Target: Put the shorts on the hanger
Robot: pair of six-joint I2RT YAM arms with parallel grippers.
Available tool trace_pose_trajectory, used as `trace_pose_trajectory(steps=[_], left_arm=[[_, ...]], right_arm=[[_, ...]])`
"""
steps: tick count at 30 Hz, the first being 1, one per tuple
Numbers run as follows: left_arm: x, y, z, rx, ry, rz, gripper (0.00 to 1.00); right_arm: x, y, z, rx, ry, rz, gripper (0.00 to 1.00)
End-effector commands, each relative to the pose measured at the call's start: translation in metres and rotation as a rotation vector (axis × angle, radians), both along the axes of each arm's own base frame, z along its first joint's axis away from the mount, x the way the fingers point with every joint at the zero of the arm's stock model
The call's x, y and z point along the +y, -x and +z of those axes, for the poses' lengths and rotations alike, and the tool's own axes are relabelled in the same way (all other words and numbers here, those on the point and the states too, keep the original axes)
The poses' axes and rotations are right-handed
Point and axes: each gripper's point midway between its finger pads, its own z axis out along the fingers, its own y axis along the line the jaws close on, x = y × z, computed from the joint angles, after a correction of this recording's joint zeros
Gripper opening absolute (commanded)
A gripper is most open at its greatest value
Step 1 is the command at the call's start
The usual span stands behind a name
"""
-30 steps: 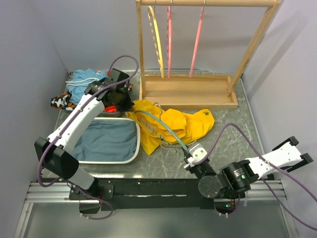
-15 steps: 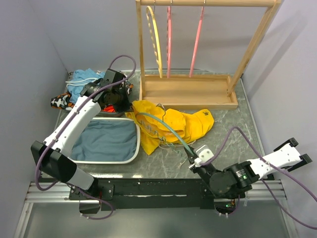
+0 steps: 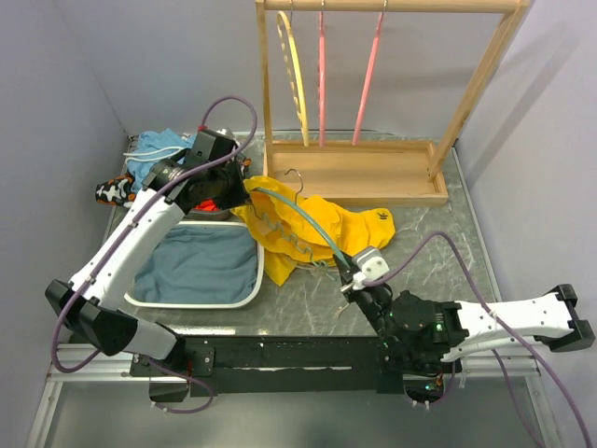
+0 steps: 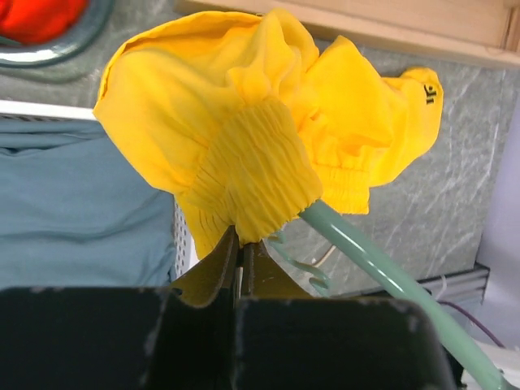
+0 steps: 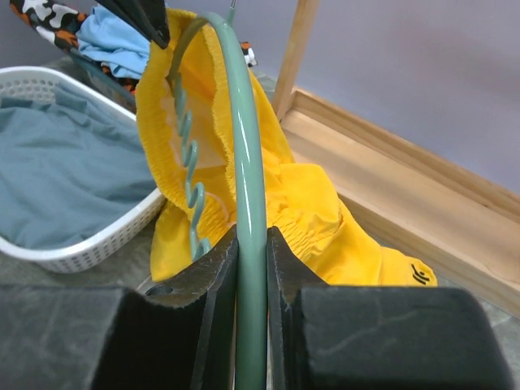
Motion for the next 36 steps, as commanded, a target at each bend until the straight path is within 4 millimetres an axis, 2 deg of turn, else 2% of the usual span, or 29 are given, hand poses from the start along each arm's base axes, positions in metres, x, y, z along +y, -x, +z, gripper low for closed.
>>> trace_pose_trajectory(steps=[1,4,6,8,11,19,24,25,27,28,29,33,34,35,36], left_arm=[[0.012,0.014,0.035,-0.078,0.008,0.029,0.01],[0.036,0.008,0.023,-0.085,-0.111,0.105,0.01],[0.054,0.006,0.008,-0.069,-0.202,0.162,0.01],[0.056,0.01,-0.006,-0.042,-0.223,0.157,0.01],[0.052,0.013,-0.015,-0.031,-0.21,0.135,0.01],[0.048,0.019,-0.002,-0.045,-0.174,0.101,0.01],[0.047,0.017,-0.015,-0.024,-0.175,0.099,0.04],[0.045,0.018,-0.018,-0.018,-0.168,0.091,0.06],[0.036,0.016,-0.01,-0.051,-0.112,0.067,0.09],[0.035,0.016,-0.011,-0.061,-0.104,0.056,0.15],[0.032,0.015,-0.003,-0.097,-0.08,0.05,0.18],[0.032,0.014,0.006,-0.159,-0.068,0.025,0.34],[0.033,0.015,0.003,-0.164,-0.079,0.015,0.43],[0.035,0.016,0.005,-0.177,-0.076,0.013,0.48],[0.035,0.017,0.006,-0.189,-0.077,0.006,0.49]], right_arm=[[0.014,-0.006,0.027,-0.019,-0.124,0.017,0.0],[0.012,-0.008,0.031,-0.02,-0.115,-0.004,0.0],[0.01,-0.009,0.033,-0.023,-0.107,-0.014,0.0],[0.01,-0.009,0.035,-0.028,-0.113,-0.016,0.0],[0.014,-0.009,0.039,-0.039,-0.12,-0.003,0.0],[0.043,-0.018,0.037,-0.062,-0.123,0.051,0.0],[0.054,-0.02,0.031,-0.049,-0.171,0.125,0.0],[0.057,-0.019,0.029,-0.045,-0.172,0.144,0.0],[0.061,-0.021,0.023,-0.03,-0.174,0.151,0.0],[0.066,-0.02,0.018,-0.025,-0.164,0.165,0.0],[0.068,-0.02,0.014,-0.017,-0.161,0.166,0.0],[0.072,-0.022,-0.003,0.012,-0.173,0.167,0.0],[0.073,-0.022,-0.004,0.018,-0.181,0.166,0.0],[0.074,-0.022,-0.01,0.027,-0.18,0.17,0.0],[0.075,-0.022,-0.013,0.037,-0.185,0.169,0.0]])
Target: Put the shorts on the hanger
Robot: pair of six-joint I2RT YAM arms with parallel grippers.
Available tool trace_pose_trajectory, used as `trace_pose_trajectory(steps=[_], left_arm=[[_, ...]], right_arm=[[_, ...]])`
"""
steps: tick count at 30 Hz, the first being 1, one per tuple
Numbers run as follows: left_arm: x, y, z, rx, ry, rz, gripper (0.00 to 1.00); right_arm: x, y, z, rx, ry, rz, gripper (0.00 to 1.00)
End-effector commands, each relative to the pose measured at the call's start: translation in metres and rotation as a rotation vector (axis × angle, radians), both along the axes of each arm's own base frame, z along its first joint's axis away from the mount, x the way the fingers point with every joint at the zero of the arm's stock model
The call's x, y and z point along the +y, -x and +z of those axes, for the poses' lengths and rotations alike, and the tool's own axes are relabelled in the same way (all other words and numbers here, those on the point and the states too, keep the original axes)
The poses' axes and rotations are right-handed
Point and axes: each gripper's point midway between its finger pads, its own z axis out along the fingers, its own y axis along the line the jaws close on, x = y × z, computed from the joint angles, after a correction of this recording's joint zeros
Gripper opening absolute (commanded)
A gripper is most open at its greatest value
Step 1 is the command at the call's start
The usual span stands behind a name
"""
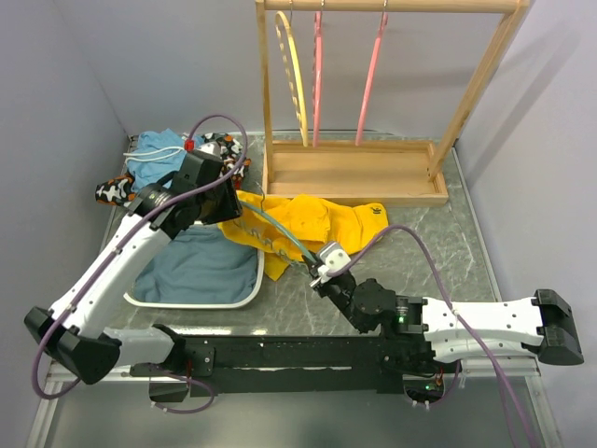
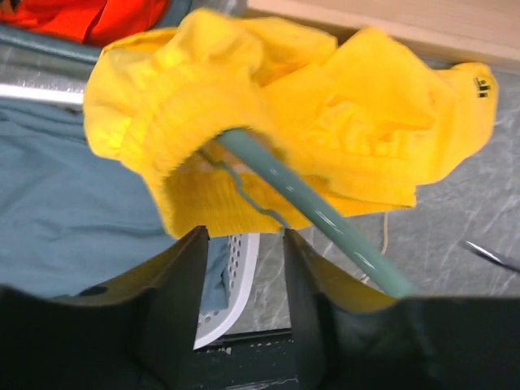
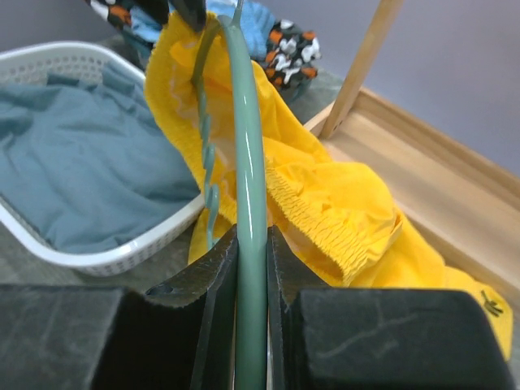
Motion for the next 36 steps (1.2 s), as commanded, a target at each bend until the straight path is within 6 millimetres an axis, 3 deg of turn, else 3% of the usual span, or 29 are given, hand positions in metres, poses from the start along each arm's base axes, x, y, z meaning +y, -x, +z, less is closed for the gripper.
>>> trace_pose_trajectory(steps=[1,5,10,11,16,18,28,36], left_arm=[[-0.006,-0.002,0.019,-0.122,0.033,-0.078,0.51],[-0.002,0.01,0.028,-0.211,0.054,-0.14,0.57],[-0.01,0.025,0.041,-0.348,0.107,-0.24,0.55],[-0.015,0.027,0.055,-0.409,0.137,-0.258,0.55],[-0.033,0.032,0.086,-0.531,0.169,-0.324,0.56],[-0.043,0.028,0.082,-0.518,0.137,-0.343,0.56],[-0.058,0.0,0.074,-0.517,0.035,-0.308,0.55],[-0.071,-0.012,0.05,-0.478,0.021,-0.306,0.53]], right_arm=[[0.012,0.002,0.018,0.035,-0.188,0.036,0.0],[0.01,0.0,0.014,0.052,-0.194,0.029,0.0],[0.013,-0.002,0.009,0.07,-0.184,0.032,0.0],[0.014,-0.003,0.011,0.07,-0.185,0.032,0.0],[0.02,-0.002,0.007,0.081,-0.166,0.043,0.0],[0.022,-0.002,0.006,0.084,-0.164,0.046,0.0],[0.022,-0.004,0.004,0.088,-0.157,0.041,0.0],[0.025,-0.003,0.001,0.095,-0.15,0.045,0.0]])
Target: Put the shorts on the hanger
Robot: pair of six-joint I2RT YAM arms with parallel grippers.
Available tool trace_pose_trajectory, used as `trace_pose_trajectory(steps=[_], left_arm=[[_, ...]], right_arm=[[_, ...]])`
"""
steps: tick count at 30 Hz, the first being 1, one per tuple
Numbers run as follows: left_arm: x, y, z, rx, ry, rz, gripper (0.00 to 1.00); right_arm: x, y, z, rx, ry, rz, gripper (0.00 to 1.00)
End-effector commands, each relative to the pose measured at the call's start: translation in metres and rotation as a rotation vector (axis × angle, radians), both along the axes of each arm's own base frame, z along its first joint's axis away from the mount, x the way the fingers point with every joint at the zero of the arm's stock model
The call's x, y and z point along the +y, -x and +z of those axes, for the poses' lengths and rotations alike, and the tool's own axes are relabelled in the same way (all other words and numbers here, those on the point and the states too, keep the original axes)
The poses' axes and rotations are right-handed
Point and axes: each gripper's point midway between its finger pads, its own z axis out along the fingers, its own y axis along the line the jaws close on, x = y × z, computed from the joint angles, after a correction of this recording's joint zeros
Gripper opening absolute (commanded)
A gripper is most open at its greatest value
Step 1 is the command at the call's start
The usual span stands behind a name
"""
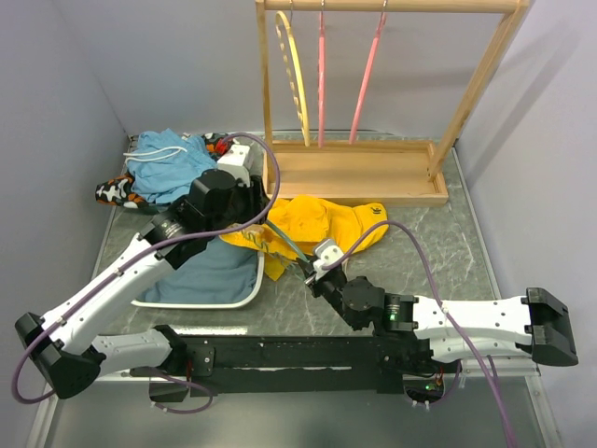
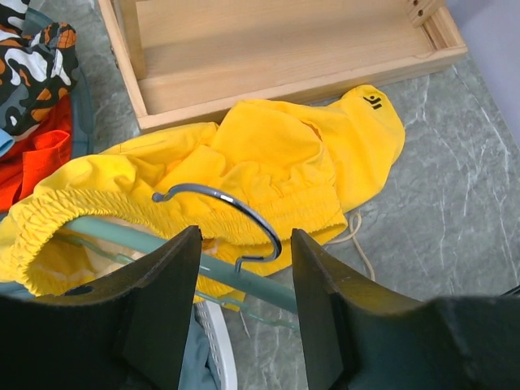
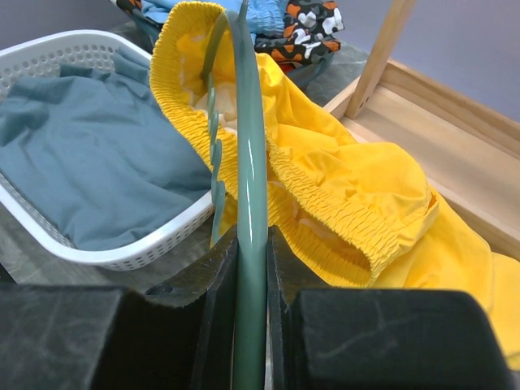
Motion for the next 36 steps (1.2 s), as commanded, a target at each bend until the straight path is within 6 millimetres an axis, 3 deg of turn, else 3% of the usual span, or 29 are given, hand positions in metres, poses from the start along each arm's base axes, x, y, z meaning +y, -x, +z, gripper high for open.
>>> trace_pose_trajectory(steps=[1,11,14,17,18,20,24,26,29,31,36], left_arm=[[-0.009,-0.01,0.007,-0.04,0.022,0.006,0.52],[-0.01,-0.015,-0.02,0.005,-0.031,0.036,0.46],[-0.01,-0.014,-0.029,0.017,-0.051,0.047,0.4],[-0.006,-0.016,-0.028,0.005,-0.062,0.07,0.17],[-0.004,-0.017,-0.028,0.001,-0.07,0.08,0.03],[0.001,-0.018,-0.024,-0.021,-0.077,0.102,0.01],[0.007,-0.02,-0.024,-0.035,-0.088,0.135,0.01],[0.009,-0.022,-0.025,-0.034,-0.092,0.15,0.01],[0.014,-0.025,-0.027,-0.039,-0.106,0.183,0.01],[0.014,-0.026,-0.027,-0.042,-0.105,0.187,0.01],[0.013,-0.027,-0.027,-0.035,-0.107,0.193,0.01]], right_arm=[[0.011,0.001,0.03,-0.002,-0.116,0.021,0.0],[0.009,0.0,0.03,-0.007,-0.112,0.015,0.0],[0.009,0.0,0.03,-0.004,-0.113,0.018,0.0],[0.011,0.001,0.028,0.005,-0.111,0.022,0.0],[0.011,0.0,0.029,0.009,-0.113,0.014,0.0],[0.009,-0.001,0.025,0.028,-0.103,-0.002,0.0],[0.009,0.003,0.036,0.082,-0.127,0.001,0.38],[0.001,0.002,0.035,0.121,-0.126,-0.038,0.52],[-0.013,0.002,0.049,0.173,-0.17,-0.088,0.62],[-0.023,0.005,0.067,0.2,-0.249,-0.095,0.65],[-0.04,0.016,0.087,0.262,-0.367,-0.057,0.74]])
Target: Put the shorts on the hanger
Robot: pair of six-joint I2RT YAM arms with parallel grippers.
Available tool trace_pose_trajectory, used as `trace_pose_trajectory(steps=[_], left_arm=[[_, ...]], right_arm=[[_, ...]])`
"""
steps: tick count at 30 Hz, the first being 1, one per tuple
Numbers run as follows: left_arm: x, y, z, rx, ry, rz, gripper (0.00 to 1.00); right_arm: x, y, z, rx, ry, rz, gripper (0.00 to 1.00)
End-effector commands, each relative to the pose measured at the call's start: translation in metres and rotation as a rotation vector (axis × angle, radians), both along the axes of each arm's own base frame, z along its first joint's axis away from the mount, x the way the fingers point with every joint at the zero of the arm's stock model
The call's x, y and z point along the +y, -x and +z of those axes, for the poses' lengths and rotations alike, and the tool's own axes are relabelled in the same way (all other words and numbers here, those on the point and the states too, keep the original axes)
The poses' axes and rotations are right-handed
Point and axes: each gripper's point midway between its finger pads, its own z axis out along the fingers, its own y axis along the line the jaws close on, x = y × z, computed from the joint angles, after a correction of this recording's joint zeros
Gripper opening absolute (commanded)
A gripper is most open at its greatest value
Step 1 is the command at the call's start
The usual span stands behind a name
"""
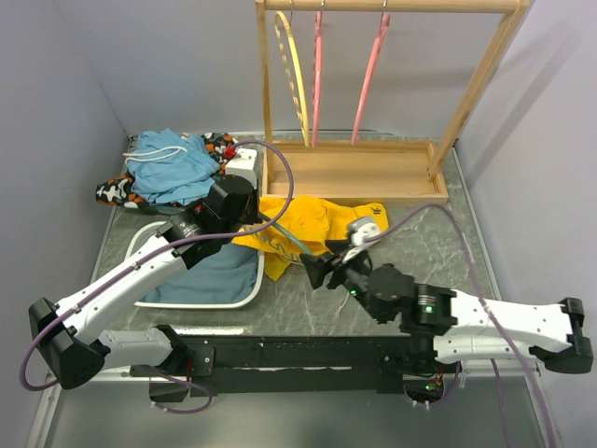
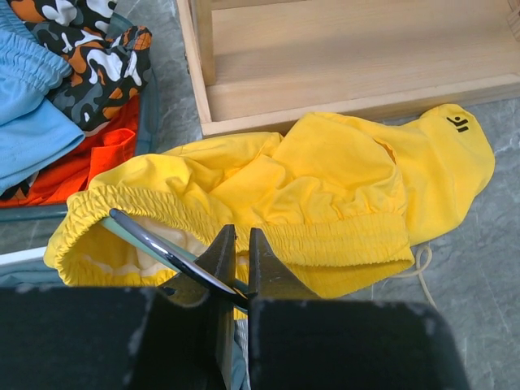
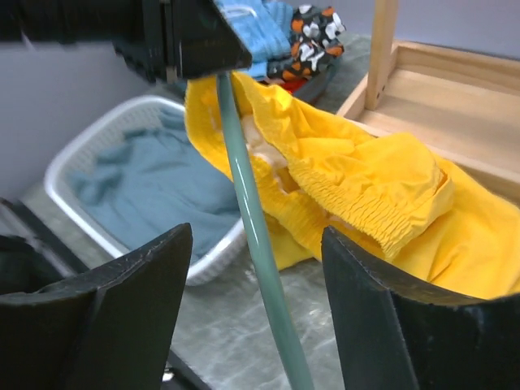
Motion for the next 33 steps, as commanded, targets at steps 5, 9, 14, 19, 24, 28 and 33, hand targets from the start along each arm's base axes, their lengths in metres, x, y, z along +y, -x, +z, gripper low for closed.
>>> trace_pose_trajectory(steps=[5,9,14,19,24,28,33], left_arm=[[-0.003,-0.002,0.004,0.0,0.054,0.015,0.01],[-0.003,-0.002,0.004,0.001,0.055,0.021,0.01],[-0.005,-0.005,0.011,-0.008,0.076,0.035,0.01],[-0.004,-0.007,0.018,-0.021,0.088,0.053,0.01],[-0.001,-0.009,0.028,-0.051,0.099,0.077,0.01],[-0.001,-0.013,0.036,-0.082,0.11,0.086,0.01],[0.006,-0.021,0.048,-0.132,0.121,0.145,0.01]], right_arm=[[-0.043,-0.023,0.003,0.163,-0.154,-0.152,0.74],[-0.034,-0.044,-0.026,0.273,-0.228,-0.012,0.71],[-0.03,-0.067,-0.086,0.365,-0.142,-0.053,0.7],[-0.027,-0.08,-0.125,0.394,-0.141,-0.112,0.68],[-0.026,-0.094,-0.136,0.366,-0.174,-0.15,0.68],[-0.022,-0.11,-0.135,0.351,-0.203,-0.195,0.63],[-0.027,-0.128,-0.148,0.364,-0.207,-0.282,0.43]])
